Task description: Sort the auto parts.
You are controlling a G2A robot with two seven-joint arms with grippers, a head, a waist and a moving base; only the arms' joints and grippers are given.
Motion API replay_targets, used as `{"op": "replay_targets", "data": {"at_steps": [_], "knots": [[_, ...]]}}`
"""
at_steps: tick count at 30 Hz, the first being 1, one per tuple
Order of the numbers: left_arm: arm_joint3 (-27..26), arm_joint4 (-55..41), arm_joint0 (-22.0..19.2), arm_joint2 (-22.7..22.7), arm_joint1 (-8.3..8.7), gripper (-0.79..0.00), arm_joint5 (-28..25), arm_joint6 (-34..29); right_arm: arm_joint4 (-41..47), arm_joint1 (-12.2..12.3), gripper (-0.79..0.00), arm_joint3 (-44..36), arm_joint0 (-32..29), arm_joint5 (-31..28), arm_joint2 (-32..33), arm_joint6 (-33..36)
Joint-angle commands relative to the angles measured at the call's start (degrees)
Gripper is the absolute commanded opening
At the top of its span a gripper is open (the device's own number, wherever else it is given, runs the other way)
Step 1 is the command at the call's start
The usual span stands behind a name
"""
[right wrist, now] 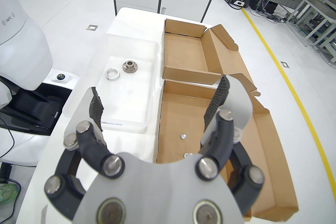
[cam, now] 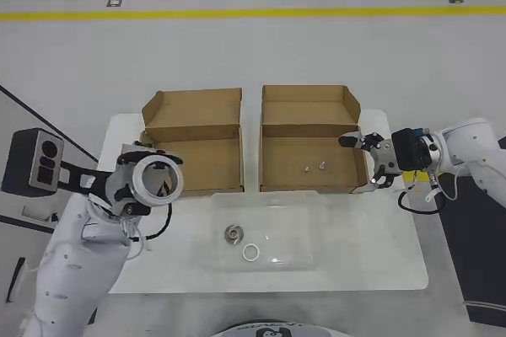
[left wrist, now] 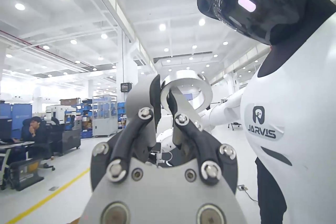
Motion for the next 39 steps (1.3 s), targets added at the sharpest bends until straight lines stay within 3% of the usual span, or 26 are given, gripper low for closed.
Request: {"op": "replay_targets", "data": {"at_steps": [1,12,19,28,33,39], "knots": [[0.4,0.9,0.1,0.3,0.28,-0.785,0.0,0.4,0.0,0.0,0.0,0.0,0.0,0.0,0.0,0.0],[0.7,0.5,-0.3,0.2,2.07,-0.785,0.0,-8.0,0.0,0.0,0.0,0.0,0.0,0.0,0.0,0.0],[0.2,-4.4,-0.1,-0.1,1.89,-0.785,0.0,-0.3,0.0,0.0,0.0,0.0,0.0,0.0,0.0,0.0],[-1.2,2.1,0.2,-1.0,1.72,-0.785,0.0,10.4,0.0,0.0,0.0,0.0,0.0,0.0,0.0,0.0],[-1.5,6.5,0.3,-0.8,2.23,-0.785,0.0,10.8,0.0,0.0,0.0,0.0,0.0,0.0,0.0,0.0],[-1.6,9.1,0.8,-0.2,3.33,-0.785,0.0,5.5,0.0,0.0,0.0,0.0,0.0,0.0,0.0,0.0]]}}
